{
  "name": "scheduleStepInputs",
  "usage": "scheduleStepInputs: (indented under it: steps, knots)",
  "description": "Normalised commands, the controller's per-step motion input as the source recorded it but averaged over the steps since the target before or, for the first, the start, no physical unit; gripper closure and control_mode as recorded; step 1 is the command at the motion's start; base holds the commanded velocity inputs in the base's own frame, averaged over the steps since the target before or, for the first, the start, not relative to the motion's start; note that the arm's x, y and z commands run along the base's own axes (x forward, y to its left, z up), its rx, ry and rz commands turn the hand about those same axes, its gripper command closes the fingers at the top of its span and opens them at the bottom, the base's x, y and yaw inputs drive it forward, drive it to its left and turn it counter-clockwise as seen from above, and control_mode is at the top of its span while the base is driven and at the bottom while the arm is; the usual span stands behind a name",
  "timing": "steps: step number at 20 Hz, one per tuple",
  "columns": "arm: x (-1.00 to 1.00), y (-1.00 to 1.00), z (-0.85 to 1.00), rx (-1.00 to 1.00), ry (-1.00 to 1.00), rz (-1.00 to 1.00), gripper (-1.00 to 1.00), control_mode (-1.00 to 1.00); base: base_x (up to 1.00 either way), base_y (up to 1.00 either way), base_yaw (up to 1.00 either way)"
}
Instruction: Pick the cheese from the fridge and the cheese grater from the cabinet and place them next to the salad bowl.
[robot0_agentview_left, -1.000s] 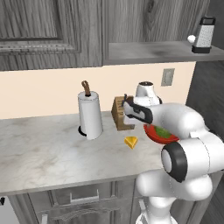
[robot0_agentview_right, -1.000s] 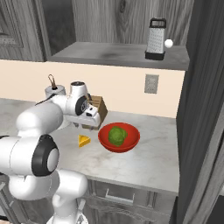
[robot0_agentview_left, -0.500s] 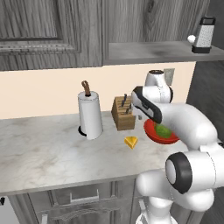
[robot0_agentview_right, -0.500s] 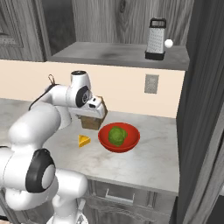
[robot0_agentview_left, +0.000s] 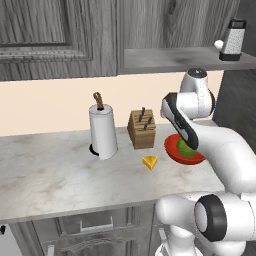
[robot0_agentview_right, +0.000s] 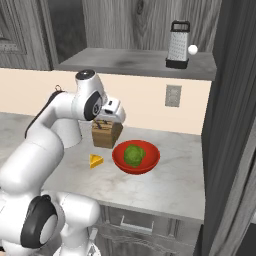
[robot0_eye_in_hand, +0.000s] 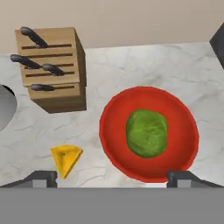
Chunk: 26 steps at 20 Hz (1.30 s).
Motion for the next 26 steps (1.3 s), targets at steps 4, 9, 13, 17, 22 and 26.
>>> scheduleStepInputs:
  steps: [4,9,13,17,22,26]
  knots:
    - [-0.05,-0.24,0.66,-0.07,-0.3,-0.04,-1.0,-1.0,0.0,0.0,0.0]
    - [-0.09,-0.29,0.63,-0.02,-0.13,-0.07,-1.0,-1.0,0.0,0.0,0.0]
    - [-0.05,-0.29,0.63,0.0,-0.11,-0.03,-1.0,-1.0,0.0,0.0,0.0]
    - [-0.05,-0.3,0.64,0.0,-0.03,0.0,-1.0,-1.0,0.0,0.0,0.0]
    - [-0.06,-0.28,0.59,0.0,-0.05,-0.01,-1.0,-1.0,0.0,0.0,0.0]
    - [-0.01,-0.18,0.57,0.0,-0.04,-0.03,-1.0,-1.0,0.0,0.0,0.0]
